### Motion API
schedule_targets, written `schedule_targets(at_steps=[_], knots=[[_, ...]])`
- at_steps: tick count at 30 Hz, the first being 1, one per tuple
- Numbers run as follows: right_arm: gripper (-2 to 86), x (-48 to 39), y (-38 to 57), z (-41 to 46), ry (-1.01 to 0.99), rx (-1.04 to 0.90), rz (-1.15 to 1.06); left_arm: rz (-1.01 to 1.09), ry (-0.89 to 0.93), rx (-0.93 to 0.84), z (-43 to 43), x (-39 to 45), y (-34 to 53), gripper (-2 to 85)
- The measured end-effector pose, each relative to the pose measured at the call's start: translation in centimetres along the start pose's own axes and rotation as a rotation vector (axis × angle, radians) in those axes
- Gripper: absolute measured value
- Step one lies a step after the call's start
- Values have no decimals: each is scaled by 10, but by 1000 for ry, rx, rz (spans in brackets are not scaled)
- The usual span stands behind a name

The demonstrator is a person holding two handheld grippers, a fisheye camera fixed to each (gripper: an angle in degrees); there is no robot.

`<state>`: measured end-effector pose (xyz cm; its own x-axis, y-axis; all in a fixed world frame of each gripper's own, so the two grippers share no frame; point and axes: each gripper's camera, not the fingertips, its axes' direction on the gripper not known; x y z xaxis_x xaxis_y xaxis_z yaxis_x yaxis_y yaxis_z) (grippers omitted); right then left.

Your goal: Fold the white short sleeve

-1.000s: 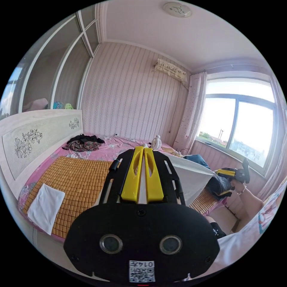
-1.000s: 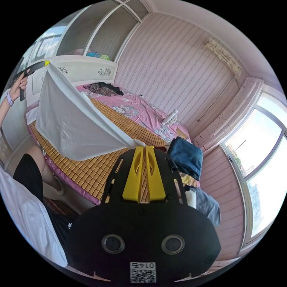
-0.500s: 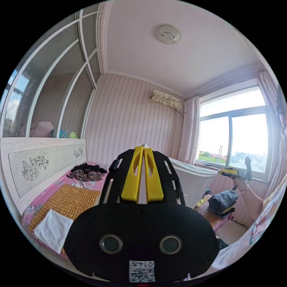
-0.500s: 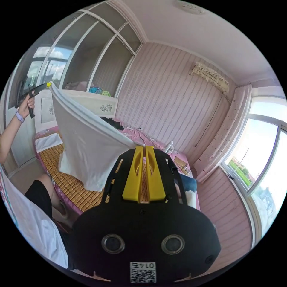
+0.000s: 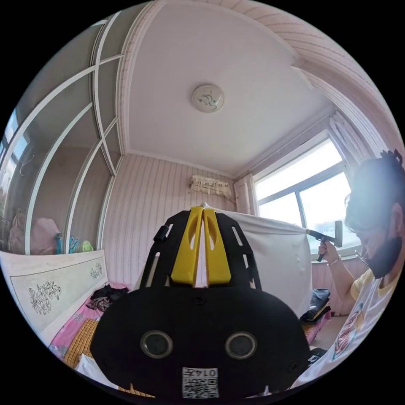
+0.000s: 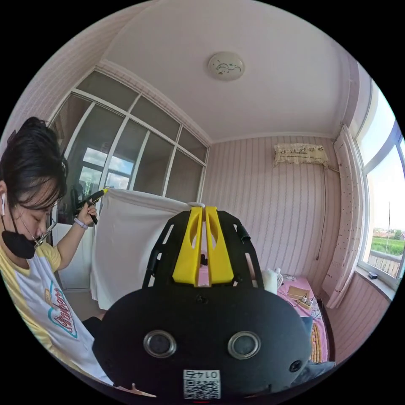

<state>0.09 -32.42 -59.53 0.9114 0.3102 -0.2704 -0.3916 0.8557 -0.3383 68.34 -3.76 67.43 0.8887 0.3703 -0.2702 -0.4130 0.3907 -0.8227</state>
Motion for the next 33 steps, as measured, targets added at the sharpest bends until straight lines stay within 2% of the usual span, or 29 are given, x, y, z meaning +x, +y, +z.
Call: schedule_targets(at_steps=[1,4,6,8,10,12,13,15,18,23,28,31,33], knots=[[-1,6,2,12,-1,-27,8,-6,-13,-31,10,-6,3,-9],[-1,40,36,100,3,-256,74,4,-147,-265,76,-33,40,-9],[0,66,88,182,23,-441,147,-9,-242,-481,137,-60,94,-10],[0,83,130,236,43,-535,207,-105,-260,-599,175,-83,138,-10],[0,94,160,280,81,-608,233,-97,-311,-669,206,-89,169,-10],[0,109,164,317,120,-596,245,-69,-417,-733,242,-93,183,-10],[1,114,160,321,135,-571,261,-72,-428,-717,248,-94,181,-10],[1,132,133,323,140,-396,330,-85,-444,-591,259,-96,161,-10],[2,137,111,318,135,-250,307,-77,-399,-453,257,-91,147,-10],[3,120,149,304,97,-231,229,-41,-312,-482,237,-85,206,-10],[3,88,267,297,63,-424,213,-104,-233,-710,196,-84,343,-10],[4,71,364,301,95,-627,303,-242,-211,-885,171,-86,454,-10],[4,60,439,310,116,-793,421,-413,-214,-981,154,-88,541,-10]])
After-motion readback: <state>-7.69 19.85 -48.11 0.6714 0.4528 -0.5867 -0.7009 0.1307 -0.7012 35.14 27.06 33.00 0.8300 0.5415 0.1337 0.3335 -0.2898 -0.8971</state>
